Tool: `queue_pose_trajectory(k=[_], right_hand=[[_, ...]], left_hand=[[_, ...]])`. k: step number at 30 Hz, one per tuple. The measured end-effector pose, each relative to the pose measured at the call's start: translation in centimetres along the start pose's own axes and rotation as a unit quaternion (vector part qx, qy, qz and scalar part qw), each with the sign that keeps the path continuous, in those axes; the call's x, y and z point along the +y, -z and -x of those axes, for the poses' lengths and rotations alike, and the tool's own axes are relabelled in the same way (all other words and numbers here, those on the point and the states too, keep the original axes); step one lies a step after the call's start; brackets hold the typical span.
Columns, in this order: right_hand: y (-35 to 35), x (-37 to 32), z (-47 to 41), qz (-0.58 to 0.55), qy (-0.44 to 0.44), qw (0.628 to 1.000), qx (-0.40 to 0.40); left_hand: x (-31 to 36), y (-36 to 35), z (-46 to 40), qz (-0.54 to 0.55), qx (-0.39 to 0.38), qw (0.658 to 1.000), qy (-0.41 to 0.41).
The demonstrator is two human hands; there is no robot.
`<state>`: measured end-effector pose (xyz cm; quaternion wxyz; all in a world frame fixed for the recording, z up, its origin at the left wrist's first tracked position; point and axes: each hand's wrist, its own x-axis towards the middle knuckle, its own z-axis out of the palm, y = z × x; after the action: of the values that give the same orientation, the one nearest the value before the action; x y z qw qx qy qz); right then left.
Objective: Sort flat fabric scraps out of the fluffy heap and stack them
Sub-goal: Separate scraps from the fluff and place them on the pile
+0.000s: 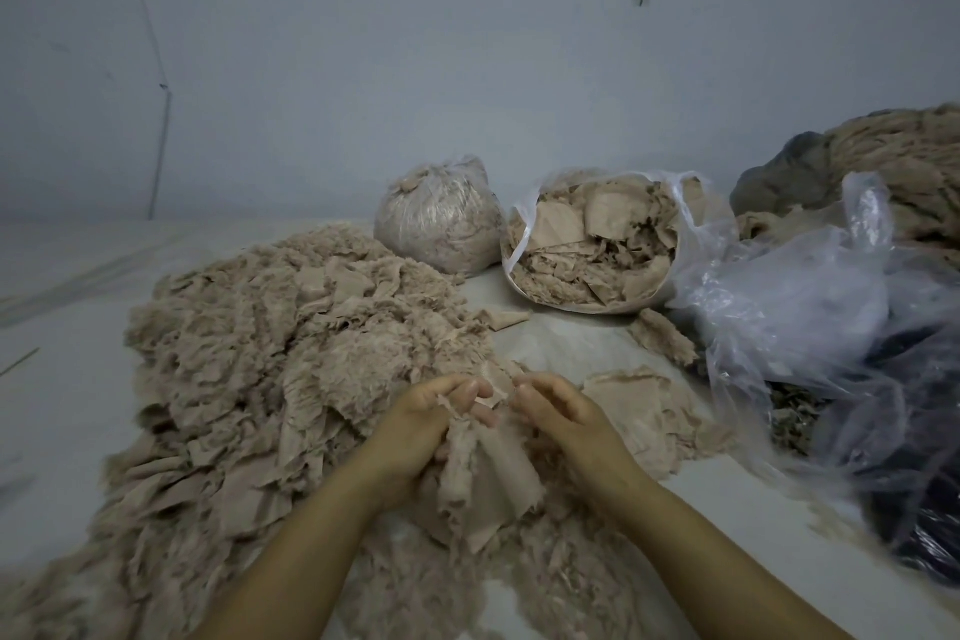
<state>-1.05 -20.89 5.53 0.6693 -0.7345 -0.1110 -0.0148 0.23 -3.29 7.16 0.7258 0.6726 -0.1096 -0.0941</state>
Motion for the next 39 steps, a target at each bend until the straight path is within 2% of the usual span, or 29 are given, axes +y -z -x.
queue_pose_trajectory(k=[2, 3, 7, 8, 10, 13, 15, 17, 19, 21, 23, 25, 27, 29, 32, 36, 37, 39], right_hand=[[-0.4, 0.5, 0.1, -0.059, -0.065, 0.994, -0.068], [-0.7, 0.6, 0.3, -0.075, -0.06, 0.993, -0.074], [-0.4, 0.7, 0.0, -0.113, -0.022, 0.992, 0.058], [0.0, 0.6, -0.1, -0.115, -0.02, 0.989, 0.086], [0.5, 0.3, -0.1, -0.086, -0.013, 0.992, 0.092], [0.1, -0.2, 0.1, -0.059, -0.007, 0.998, 0.026], [-0.4, -0.6, 0.2, -0.068, -0.005, 0.998, -0.005], [-0.7, -1.0, 0.3, -0.087, -0.007, 0.996, 0.014], [-0.5, -1.0, 0.3, -0.137, -0.031, 0.988, 0.06], [-0.2, -0.7, 0.6, -0.175, -0.069, 0.981, 0.039], [-0.8, -0.2, 1.2, -0.168, -0.085, 0.982, 0.013], [-1.6, 0.3, 1.2, -0.141, -0.077, 0.984, 0.073], [-1.7, 0.4, 1.1, -0.149, -0.057, 0.979, 0.129], [-1.3, 0.1, 0.8, -0.158, -0.044, 0.976, 0.14], [-0.9, 0.0, 0.9, -0.138, -0.036, 0.984, 0.106], [-2.3, 0.0, 0.7, -0.112, -0.032, 0.991, 0.071], [-2.6, 0.0, 0.7, -0.104, -0.021, 0.991, 0.078], [-2.5, 0.3, 0.6, -0.014, 0.021, 0.993, 0.116]], left_hand=[[0.0, -0.4, -0.1, 0.033, -0.004, 0.999, 0.009], [-0.1, -0.4, -0.1, 0.052, -0.002, 0.999, 0.011], [-0.4, 0.9, -0.7, 0.165, 0.03, 0.986, -0.008], [-0.5, 1.5, -0.8, 0.154, 0.039, 0.987, -0.01], [-0.9, 2.2, -0.6, 0.05, 0.034, 0.998, 0.0], [-0.9, 1.5, 0.0, -0.018, -0.026, 0.999, 0.027], [-0.8, 0.4, 0.0, -0.09, -0.047, 0.995, 0.011], [-1.0, -0.8, -0.1, -0.201, -0.023, 0.978, -0.055], [-0.7, -1.5, -0.1, -0.169, 0.02, 0.982, -0.082], [-0.4, -1.7, 0.0, -0.072, 0.025, 0.996, -0.042], [-0.1, -1.8, 0.2, -0.029, 0.01, 1.0, 0.001], [-0.3, -1.7, 0.0, -0.051, 0.006, 0.998, 0.025], [-0.4, -1.5, 0.0, -0.141, 0.023, 0.989, 0.026], [-0.5, -0.8, -0.1, -0.207, 0.05, 0.977, 0.026], [-0.4, 0.2, 0.1, -0.142, 0.075, 0.986, 0.047], [-0.1, -1.7, 0.5, -0.087, -0.043, 0.995, -0.038], [-0.2, -2.3, 0.4, -0.073, -0.042, 0.995, -0.056], [-0.6, -2.8, -0.1, -0.075, 0.002, 0.995, -0.072]])
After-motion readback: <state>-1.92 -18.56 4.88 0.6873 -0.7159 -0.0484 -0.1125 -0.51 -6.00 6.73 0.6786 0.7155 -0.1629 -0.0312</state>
